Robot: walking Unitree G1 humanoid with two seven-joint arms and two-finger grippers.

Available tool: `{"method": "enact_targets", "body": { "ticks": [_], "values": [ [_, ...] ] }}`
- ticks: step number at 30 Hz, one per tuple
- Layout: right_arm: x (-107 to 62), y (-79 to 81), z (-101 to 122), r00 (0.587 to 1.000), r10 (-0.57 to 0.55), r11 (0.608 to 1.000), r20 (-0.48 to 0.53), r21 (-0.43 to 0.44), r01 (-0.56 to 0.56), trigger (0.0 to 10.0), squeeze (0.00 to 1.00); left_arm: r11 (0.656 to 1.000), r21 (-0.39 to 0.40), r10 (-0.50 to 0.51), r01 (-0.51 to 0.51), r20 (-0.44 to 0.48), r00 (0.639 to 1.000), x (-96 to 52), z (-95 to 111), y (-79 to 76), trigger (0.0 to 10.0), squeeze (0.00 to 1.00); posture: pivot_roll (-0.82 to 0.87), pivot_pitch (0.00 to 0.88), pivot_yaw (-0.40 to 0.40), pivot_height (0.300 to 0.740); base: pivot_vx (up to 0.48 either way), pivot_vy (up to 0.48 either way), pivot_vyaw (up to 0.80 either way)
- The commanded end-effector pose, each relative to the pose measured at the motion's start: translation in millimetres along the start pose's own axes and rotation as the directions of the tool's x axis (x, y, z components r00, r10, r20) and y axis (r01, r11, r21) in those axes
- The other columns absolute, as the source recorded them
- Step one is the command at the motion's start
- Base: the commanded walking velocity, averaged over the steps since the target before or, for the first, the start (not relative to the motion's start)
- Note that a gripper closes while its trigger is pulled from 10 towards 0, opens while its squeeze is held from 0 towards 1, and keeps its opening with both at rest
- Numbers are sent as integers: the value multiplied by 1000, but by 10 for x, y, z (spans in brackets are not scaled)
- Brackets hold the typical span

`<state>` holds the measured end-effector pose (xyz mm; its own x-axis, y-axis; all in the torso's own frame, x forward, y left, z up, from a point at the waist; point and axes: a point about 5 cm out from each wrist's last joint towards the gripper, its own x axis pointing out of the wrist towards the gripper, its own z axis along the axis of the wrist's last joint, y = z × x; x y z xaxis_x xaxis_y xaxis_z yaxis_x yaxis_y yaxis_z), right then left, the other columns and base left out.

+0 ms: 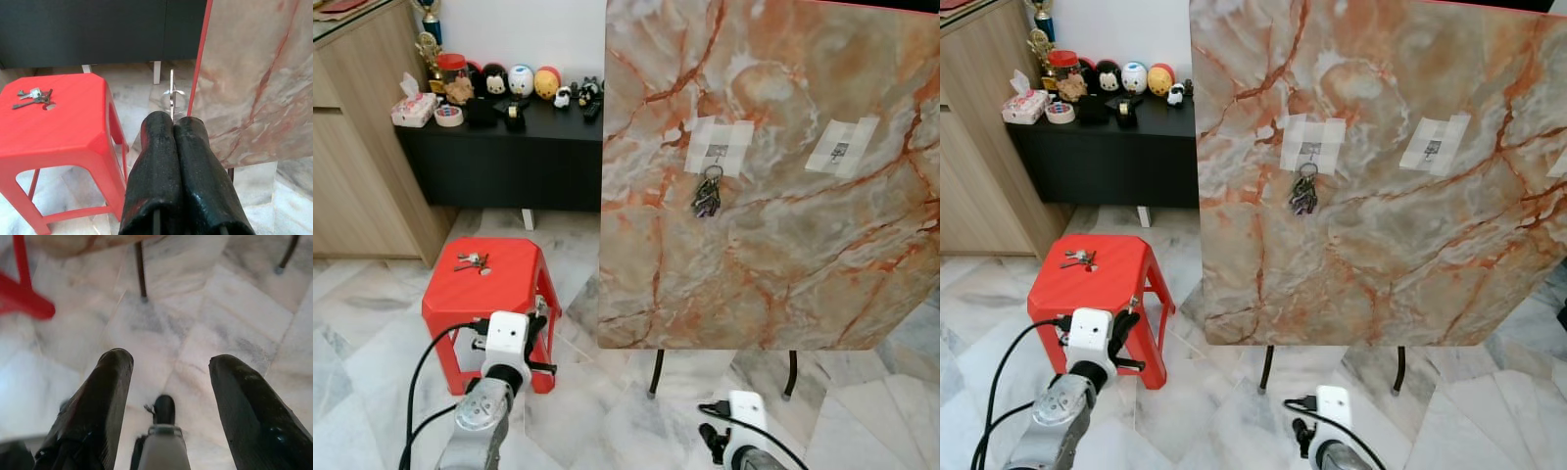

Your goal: Hang keys on a hook

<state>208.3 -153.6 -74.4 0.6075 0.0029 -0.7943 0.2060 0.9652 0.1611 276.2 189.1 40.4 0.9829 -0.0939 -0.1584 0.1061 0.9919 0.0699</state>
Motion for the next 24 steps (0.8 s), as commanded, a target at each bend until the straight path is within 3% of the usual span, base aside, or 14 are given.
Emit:
{"method": "enact_targets", "body": {
  "ticks": [1, 5, 14, 18, 24],
  "values": [
    [6, -9, 65, 999, -19, 1000, 32, -9, 20, 10000, 0, 1000, -11, -2, 2, 12, 1000, 2, 36, 2, 10000, 0, -16, 0, -100, 737, 0, 0, 0],
    [-1, -112, 49, 999, -44, 996, 8, -74, 44, 10000, 0, 1000, -16, -2, 3, 1, 1000, 47, 39, -21, 10000, 0, -9, 0, -104, 737, 0, 0, 0],
    [-60, -349, -162, 992, -115, 993, -52, -44, 113, 10000, 0, 1000, 1, -9, 8, 23, 1000, 55, 111, -65, 10000, 0, -5, 0, -103, 737, 0, 0, 0],
    [-102, -483, -266, 985, -157, 987, -78, 7, 158, 10000, 0, 1000, 17, -26, 25, 47, 999, 85, 189, -109, 10000, 0, 2, 5, -111, 737, 0, 0, 0],
    [-103, -504, -247, 986, -148, 989, -73, -21, 147, 10000, 0, 999, 19, -39, 39, 43, 998, 98, 195, -145, 10000, 0, 4, 3, -115, 737, 0, 0, 0]
  ]
}}
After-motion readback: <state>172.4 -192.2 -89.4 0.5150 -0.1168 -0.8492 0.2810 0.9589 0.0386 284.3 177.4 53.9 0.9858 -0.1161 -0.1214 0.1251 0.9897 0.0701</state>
